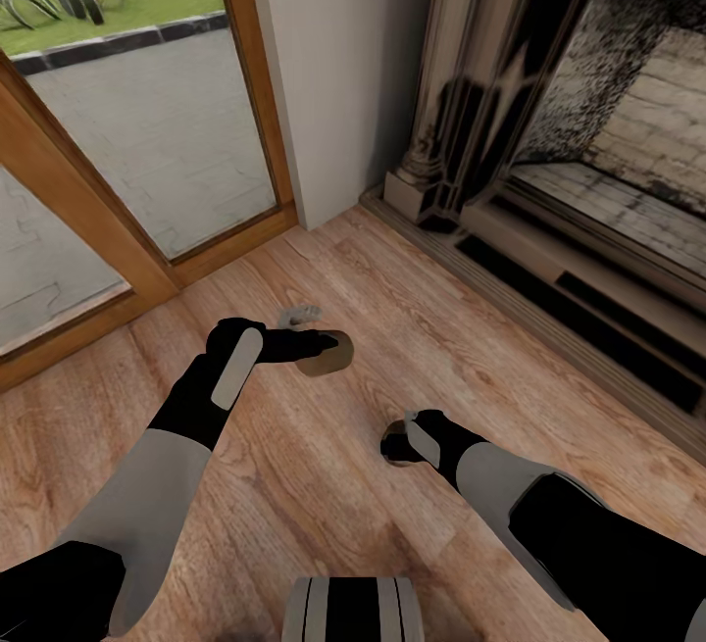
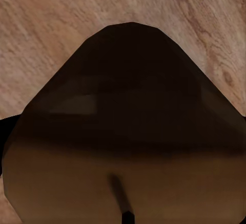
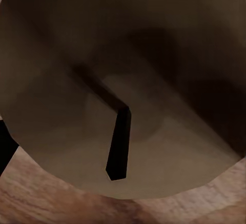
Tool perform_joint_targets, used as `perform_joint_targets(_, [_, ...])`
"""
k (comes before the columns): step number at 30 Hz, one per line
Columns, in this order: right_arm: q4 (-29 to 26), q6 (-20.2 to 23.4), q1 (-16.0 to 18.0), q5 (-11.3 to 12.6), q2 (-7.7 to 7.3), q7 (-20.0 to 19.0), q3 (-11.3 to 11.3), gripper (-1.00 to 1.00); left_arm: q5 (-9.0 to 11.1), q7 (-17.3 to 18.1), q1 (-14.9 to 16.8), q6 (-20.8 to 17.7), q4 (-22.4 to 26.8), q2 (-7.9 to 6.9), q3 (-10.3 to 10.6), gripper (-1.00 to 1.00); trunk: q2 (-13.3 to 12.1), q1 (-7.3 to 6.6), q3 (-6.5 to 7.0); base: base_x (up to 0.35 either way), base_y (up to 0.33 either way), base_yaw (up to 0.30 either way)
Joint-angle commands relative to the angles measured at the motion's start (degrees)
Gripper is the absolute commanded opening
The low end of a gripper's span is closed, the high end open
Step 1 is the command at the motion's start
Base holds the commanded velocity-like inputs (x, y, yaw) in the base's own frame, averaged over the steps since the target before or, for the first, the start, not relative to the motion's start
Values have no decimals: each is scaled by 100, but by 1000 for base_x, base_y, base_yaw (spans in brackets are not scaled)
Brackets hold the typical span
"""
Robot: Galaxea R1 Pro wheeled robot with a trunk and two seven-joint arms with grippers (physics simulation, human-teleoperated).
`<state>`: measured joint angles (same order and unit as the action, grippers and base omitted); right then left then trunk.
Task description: Place each of the two pumpkins and all three candles from the living room inside a cabinet in the living room (use any cabinet), then make sure every cabinet is closed, and position the cauldron so it is next to a table in the living room.
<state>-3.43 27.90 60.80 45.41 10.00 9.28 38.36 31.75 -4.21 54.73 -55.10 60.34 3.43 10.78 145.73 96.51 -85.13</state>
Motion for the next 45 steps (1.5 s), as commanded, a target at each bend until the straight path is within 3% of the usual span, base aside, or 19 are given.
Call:
perform_joint_targets(1, [-9,22,2,62,0,39,40,100,51,-45,2,-19,5,0,3,-100,1,-1,-4,44,0,0])
perform_joint_targets(16, [-9,22,2,61,0,31,40,100,51,-45,2,-19,5,0,3,-100,1,-1,-4,65,0,0])
perform_joint_targets(17, [-7,22,4,62,0,31,40,-100,51,-45,2,-19,5,0,3,-100,1,-1,-4,0,0,0])
perform_joint_targets(29, [-9,22,3,65,0,32,40,-100,50,-54,2,-19,-14,0,10,-100,1,-1,-4,0,0,0])
perform_joint_targets(45, [-9,22,2,64,0,39,40,-100,32,-112,2,13,-489,-9,-20,-100,-20,-42,351,0,0,0])
